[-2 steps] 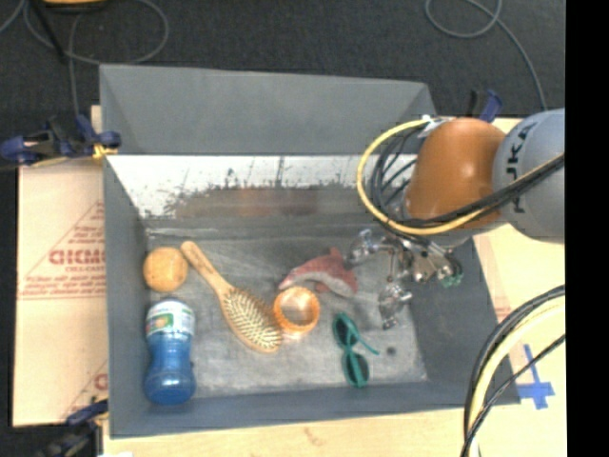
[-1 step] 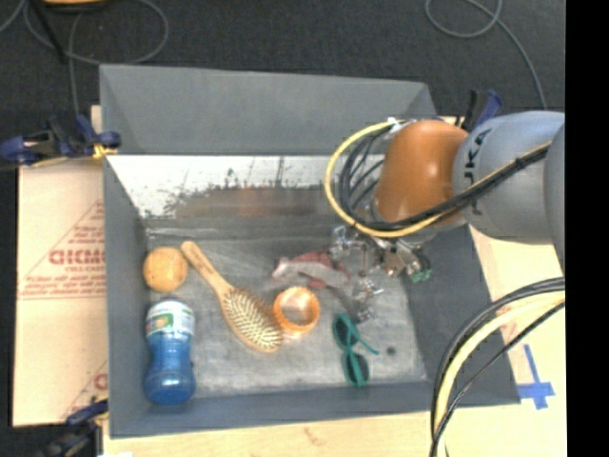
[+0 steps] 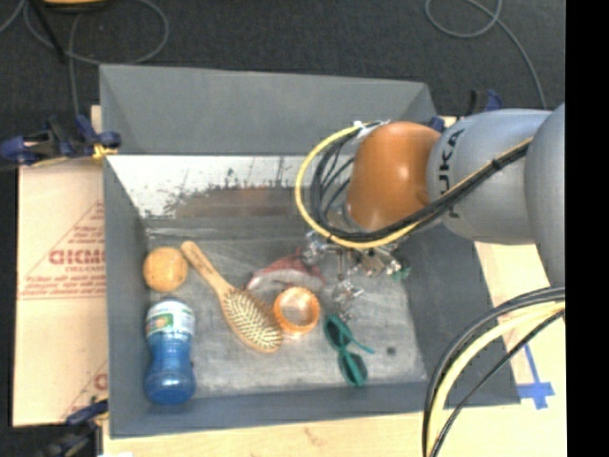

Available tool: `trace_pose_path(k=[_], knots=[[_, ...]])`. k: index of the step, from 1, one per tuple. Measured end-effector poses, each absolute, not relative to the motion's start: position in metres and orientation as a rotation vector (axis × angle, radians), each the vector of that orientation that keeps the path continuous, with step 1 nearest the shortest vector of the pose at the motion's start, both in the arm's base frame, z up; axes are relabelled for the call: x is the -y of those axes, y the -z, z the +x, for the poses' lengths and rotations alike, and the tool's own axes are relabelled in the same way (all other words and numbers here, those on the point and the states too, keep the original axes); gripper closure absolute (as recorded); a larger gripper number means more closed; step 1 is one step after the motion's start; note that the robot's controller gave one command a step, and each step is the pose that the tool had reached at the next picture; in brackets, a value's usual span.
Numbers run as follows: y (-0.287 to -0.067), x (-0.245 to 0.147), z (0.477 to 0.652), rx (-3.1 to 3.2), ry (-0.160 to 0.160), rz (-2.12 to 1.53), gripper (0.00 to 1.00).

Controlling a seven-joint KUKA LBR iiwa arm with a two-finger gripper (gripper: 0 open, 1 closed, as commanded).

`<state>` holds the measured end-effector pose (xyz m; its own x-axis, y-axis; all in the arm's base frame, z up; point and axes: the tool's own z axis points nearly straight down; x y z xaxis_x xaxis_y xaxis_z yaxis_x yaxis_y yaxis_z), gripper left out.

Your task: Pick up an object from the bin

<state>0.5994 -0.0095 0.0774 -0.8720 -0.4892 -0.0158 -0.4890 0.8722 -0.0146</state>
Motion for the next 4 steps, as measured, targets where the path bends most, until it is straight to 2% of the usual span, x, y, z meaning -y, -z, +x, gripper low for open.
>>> trace_pose_path(k=[1,2,3,4], knots=[[-0.078,-0.017,0.591,-3.073,0.006,-0.574,0.0],[-0.078,-0.033,0.595,-3.085,0.009,-0.497,0.0],[-0.08,-0.078,0.52,-3.027,0.001,-0.686,1.0],[-0.075,-0.075,0.513,-3.055,0.003,-0.695,0.0]])
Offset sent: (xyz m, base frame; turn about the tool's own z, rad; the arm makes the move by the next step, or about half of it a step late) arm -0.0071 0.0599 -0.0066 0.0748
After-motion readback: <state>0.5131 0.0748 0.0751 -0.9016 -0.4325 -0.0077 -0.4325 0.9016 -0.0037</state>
